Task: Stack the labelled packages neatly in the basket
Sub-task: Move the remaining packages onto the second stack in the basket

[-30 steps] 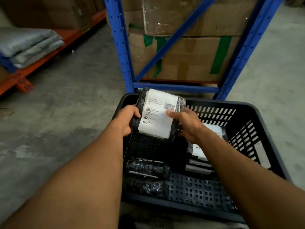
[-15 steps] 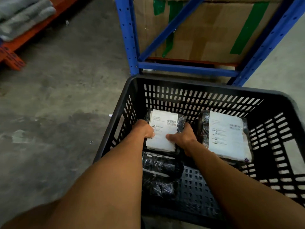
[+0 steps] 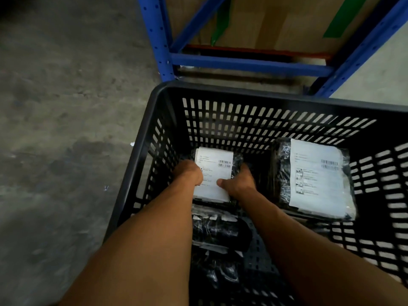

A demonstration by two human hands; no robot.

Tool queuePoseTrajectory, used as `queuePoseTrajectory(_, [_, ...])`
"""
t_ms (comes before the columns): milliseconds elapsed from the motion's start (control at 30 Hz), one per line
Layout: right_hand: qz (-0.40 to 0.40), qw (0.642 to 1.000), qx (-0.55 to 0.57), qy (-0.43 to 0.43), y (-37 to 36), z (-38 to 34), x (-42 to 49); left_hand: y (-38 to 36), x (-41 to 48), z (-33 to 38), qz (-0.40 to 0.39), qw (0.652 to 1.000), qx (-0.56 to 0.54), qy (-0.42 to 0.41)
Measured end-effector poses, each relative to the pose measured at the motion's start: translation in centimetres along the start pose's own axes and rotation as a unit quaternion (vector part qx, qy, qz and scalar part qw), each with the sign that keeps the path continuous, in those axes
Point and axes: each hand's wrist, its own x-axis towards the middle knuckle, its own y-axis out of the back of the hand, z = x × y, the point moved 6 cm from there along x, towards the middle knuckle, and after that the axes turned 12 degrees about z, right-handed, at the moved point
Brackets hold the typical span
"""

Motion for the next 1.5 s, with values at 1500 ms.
queuePoseTrajectory(1500, [-0.26,0.94,0.22,-0.03,16.4,-8.7,-4.9,17.2,-12.7,2.6,-0.177,0.913,-0.368,0.002])
